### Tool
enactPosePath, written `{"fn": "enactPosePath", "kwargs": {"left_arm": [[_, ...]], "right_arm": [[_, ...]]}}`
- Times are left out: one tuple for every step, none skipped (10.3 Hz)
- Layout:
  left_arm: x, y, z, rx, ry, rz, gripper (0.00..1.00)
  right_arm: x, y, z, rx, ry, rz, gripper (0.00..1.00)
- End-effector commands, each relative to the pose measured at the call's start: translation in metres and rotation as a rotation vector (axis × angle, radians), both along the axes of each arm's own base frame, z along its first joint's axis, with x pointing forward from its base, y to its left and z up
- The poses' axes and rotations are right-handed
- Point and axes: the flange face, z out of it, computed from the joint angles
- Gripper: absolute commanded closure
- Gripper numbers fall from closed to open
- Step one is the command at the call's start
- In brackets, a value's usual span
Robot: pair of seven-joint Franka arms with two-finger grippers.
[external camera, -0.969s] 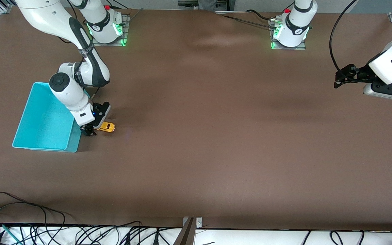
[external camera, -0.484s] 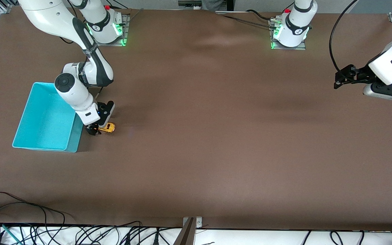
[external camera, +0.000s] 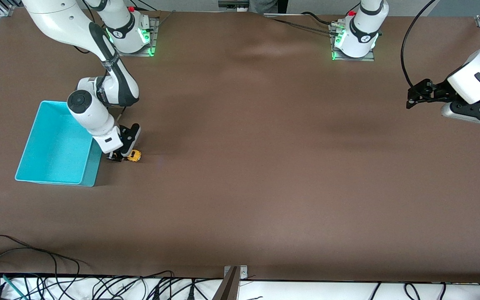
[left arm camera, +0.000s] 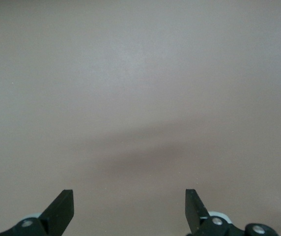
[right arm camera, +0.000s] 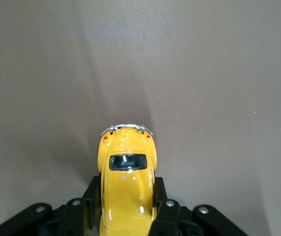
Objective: Wind up and store yellow beetle car
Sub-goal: 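Lower the right gripper onto the yellow car and grasp it, then lift the car with the right gripper over the turquoise bin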
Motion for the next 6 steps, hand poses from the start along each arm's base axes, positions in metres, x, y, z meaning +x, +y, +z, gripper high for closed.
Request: {"fn": "enactPosePath", "kwargs": {"left_arm": [[0.003,-0.002,0.006,0.003,0.007,-0.003,0.0],[0.003,-0.002,0.005,0.003,0.008,-0.003,0.0],[0.003,-0.002,0.005,0.003,0.009,-0.003,0.0],[0.003,-0.001,0.006,0.003,0.007,-0.001,0.0],[0.003,-0.002,0.006,0.003,0.007,-0.003,0.0],[0.003,-0.003,0.004,0.003,0.012,-0.004,0.0]], "right_arm": [[0.001,-0.001,0.034,0.018,-0.019,0.007,1.0],[0.003,0.001,0.062,0.028,0.005,0.003,1.0],[0.006,0.003,0.094,0.04,0.036,-0.015,1.0],[0.009,0.002,0.123,0.046,0.074,-0.036,1.0],[0.008,-0.006,0.149,0.049,0.117,-0.051,1.0],[0.004,-0.028,0.166,0.051,0.159,-0.087,1.0]]}}
